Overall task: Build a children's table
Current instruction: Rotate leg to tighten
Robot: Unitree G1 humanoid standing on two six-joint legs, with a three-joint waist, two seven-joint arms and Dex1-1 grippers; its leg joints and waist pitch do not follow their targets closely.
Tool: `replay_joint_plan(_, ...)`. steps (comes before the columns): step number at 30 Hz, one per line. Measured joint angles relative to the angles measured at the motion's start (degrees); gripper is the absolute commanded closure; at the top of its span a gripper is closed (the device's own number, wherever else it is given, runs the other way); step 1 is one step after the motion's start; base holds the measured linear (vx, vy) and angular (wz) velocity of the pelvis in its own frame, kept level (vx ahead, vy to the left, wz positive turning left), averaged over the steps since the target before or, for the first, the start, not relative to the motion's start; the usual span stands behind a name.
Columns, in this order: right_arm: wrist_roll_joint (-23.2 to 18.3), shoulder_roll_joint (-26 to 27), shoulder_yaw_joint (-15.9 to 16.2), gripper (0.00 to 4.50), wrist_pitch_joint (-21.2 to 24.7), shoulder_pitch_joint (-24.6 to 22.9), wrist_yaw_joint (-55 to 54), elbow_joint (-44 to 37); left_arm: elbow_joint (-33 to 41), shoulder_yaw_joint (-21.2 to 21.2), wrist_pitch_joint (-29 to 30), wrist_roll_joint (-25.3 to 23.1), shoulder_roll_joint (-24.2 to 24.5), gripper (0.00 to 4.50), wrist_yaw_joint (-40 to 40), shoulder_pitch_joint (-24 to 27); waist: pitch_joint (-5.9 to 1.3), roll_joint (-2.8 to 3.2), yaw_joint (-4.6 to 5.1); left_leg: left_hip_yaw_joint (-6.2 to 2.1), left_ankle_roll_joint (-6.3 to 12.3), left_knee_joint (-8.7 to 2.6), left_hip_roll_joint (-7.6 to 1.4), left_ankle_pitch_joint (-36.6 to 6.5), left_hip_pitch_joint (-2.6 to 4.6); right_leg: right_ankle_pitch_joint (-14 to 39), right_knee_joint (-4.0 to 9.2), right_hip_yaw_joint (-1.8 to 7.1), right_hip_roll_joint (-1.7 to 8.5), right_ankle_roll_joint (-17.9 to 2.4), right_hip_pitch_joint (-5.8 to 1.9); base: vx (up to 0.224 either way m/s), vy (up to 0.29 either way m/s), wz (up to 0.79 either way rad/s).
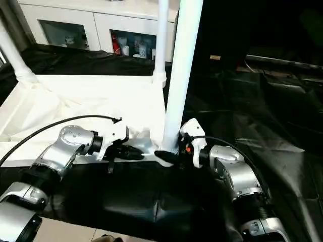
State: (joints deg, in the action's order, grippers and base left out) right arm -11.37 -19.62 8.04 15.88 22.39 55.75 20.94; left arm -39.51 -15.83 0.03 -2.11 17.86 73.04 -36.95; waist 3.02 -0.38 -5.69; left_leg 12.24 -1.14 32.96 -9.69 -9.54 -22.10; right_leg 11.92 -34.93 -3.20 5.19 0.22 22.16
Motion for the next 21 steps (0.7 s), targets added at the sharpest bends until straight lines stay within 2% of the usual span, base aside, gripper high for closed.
replay_joint_plan(6, -0.15, 0.04, 0.26, 1.6, 0.01, 0.01, 0.63, 0.0, 0.96, -0.01, 0.98, 0.17, 0.25, 4.5, 0.17, 0.35, 0.02, -0.06, 0.33, 0.01, 0.0, 0.05, 0.0, 0.0, -0.02, 0.0, -0.01, 0.0, 0.0, 0.0, 0.0, 0.0, 0.0, 0.0)
replay_joint_plan(9, -0.13, 0.71, 0.16, 1.69, 0.0, -0.01, -0.59, 0.19, 1.02, 0.18, 1.3, 0.15, 0.31, 4.5, -0.14, 0.45, 0.02, -0.09, 0.43, 0.01, 0.01, 0.07, -0.01, 0.0, 0.0, 0.0, -0.04, 0.0, 0.0, 0.0, -0.01, 0.0, 0.0, 0.0)
replay_joint_plan(13, 0.33, 6.27, -3.83, 1.71, -0.45, 0.94, -13.11, 4.05, -1.58, 0.67, 1.32, -2.03, -2.5, 4.5, -8.54, -0.86, -0.1, -0.31, 0.92, 0.0, -0.02, 0.2, -0.04, 0.01, 0.18, -0.02, -0.08, 0.0, 0.02, -0.03, -0.13, 0.0, 0.0, 0.0)
replay_joint_plan(21, 2.45, 14.59, -10.02, 1.73, -0.36, 4.58, -35.59, 9.55, -9.62, 0.94, 5.51, -4.61, -11.48, 4.5, -24.13, -6.16, -0.19, -0.4, 0.81, 0.0, -0.02, 0.21, 0.07, 0.01, 0.44, 0.14, 0.1, 0.07, 0.12, 0.25, -0.33, 0.0, 0.0, 0.0)
